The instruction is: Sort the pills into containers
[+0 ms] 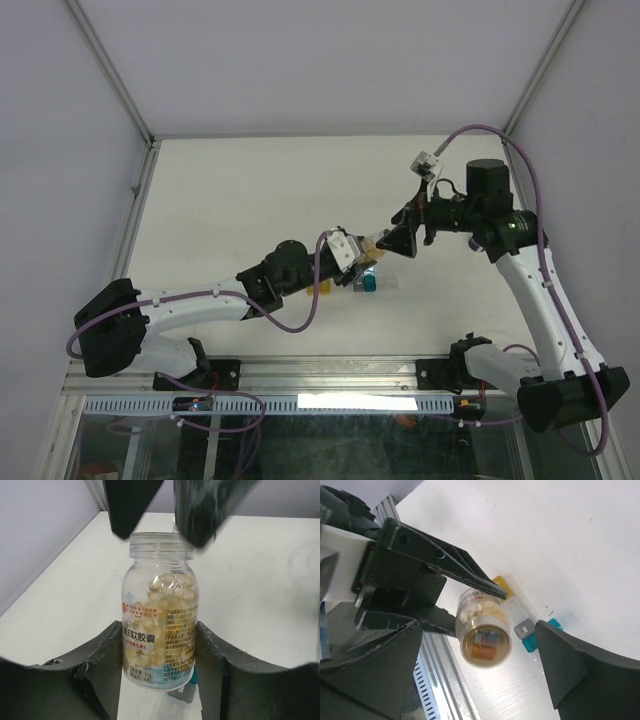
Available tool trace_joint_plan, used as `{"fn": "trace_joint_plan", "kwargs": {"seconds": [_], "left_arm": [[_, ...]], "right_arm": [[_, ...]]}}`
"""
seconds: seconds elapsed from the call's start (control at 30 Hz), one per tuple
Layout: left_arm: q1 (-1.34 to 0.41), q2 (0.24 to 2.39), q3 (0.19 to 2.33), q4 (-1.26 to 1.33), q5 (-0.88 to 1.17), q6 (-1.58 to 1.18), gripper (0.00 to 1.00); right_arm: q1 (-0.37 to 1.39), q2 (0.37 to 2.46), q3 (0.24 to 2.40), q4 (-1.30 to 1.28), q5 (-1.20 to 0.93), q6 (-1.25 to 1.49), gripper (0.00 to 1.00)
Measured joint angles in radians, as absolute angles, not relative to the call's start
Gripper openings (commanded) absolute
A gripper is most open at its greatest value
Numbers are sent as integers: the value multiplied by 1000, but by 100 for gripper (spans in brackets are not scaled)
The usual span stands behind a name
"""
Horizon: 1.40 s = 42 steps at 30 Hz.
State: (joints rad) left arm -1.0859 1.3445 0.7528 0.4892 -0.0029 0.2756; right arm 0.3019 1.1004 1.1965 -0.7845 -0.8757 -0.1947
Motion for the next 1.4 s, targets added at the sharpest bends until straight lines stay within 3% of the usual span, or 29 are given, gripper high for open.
{"fn": "trace_joint_plan", "kwargs": {"seconds": [0.23, 0.37, 0.5, 0.67, 0.8, 1.0, 1.4], "left_arm": [[-1049, 1296, 563, 680, 117, 115, 0], [-845, 1277, 384, 958, 307, -123, 0], [-671, 1322, 354, 1161, 421, -311, 0], [-743, 1298, 350, 1347, 571, -374, 0], [-704, 1253, 300, 1452, 607, -409, 0], [-746, 1248, 360, 1252, 595, -316, 0], [-918, 1187, 513, 780, 388, -34, 0]], "right_arm": [[137, 908, 1114, -686, -1052, -211, 99], [133, 890, 1119, -682, -1109, -241, 99], [132, 931, 1130, -678, -1114, -265, 99], [128, 976, 1130, -686, -1108, -283, 99], [128, 960, 1130, -685, -1121, -297, 99], [138, 962, 1172, -706, -1165, -331, 96], [401, 1093, 1289, -856, -999, -410, 83]]}}
